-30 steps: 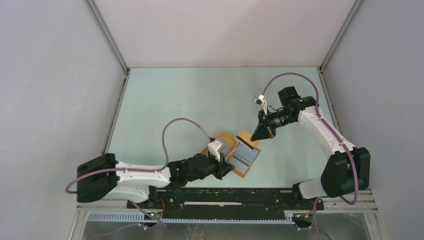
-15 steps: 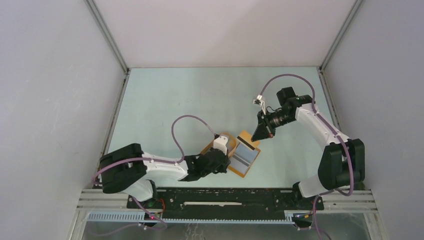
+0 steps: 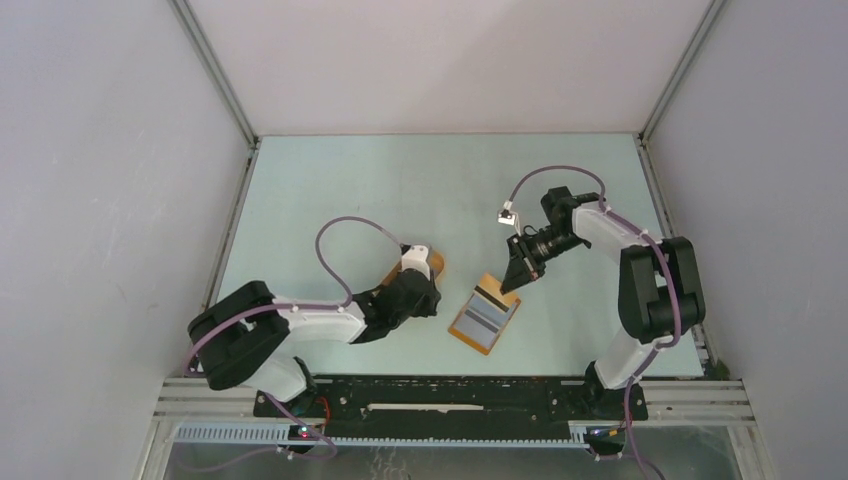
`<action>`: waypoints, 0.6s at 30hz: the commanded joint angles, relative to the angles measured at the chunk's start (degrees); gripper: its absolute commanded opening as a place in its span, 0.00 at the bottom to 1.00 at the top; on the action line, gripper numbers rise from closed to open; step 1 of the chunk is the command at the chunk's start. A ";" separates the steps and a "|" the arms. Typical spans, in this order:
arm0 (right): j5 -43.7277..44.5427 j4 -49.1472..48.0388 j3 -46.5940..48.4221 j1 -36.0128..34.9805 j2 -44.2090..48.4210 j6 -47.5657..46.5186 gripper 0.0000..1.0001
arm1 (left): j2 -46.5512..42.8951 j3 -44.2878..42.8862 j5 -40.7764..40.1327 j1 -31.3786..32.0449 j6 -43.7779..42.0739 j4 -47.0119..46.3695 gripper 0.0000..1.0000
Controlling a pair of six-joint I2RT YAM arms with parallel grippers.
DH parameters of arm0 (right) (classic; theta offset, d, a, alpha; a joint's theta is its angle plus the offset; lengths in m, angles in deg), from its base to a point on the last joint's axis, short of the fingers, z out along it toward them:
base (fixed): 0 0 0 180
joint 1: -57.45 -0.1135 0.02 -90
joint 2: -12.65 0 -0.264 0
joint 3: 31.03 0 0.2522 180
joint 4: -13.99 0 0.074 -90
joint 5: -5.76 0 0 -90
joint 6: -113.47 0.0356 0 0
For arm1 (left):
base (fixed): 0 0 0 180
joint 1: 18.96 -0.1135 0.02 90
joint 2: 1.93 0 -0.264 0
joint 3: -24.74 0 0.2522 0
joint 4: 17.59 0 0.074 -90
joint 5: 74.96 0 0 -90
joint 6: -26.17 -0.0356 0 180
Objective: Put the credit cards into the card holder
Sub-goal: Insert the credit card into the card holder.
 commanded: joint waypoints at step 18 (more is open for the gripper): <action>7.07 4.67 3.42 -2.17 -10.01 -1.16 0.00 | -1.64 12.38 7.44 9.28 1.85 -27.88 0.27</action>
